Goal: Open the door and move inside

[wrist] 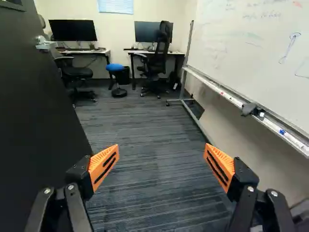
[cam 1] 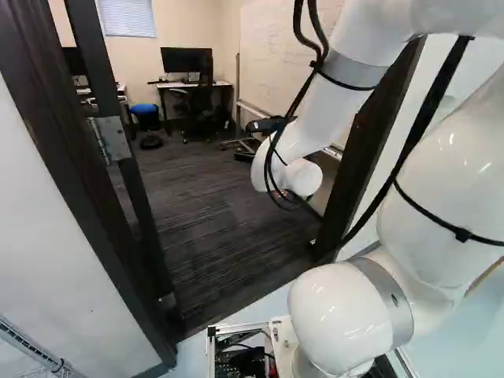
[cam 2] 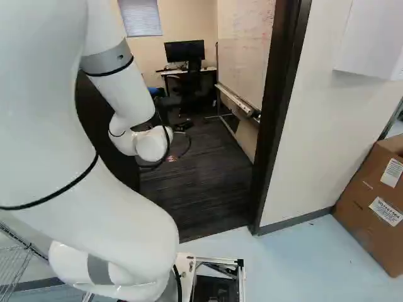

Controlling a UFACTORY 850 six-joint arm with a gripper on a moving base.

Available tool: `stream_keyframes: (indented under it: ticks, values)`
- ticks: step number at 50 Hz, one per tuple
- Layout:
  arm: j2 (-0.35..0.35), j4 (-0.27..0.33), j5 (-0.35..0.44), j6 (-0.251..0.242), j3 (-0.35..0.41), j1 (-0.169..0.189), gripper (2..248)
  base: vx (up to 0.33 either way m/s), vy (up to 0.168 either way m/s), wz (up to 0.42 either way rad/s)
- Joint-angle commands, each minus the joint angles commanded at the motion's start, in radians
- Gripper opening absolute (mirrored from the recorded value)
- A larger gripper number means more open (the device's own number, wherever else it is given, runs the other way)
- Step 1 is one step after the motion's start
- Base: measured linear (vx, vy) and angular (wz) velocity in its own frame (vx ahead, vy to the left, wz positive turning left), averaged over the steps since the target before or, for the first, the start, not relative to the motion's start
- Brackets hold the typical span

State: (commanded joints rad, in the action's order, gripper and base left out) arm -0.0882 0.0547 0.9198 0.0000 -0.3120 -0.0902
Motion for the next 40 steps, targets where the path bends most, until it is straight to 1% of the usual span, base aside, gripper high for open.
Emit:
stream_keyframes:
  ticks: [20, 40]
  values:
    - [-0.102, -0.029, -0.025, 0.0, 0.12, 0.048, 247, 0.0, 0.0, 0.0]
    - [-0.165, -0.047, -0.041, 0.0, 0.195, 0.078, 247, 0.0, 0.0, 0.0]
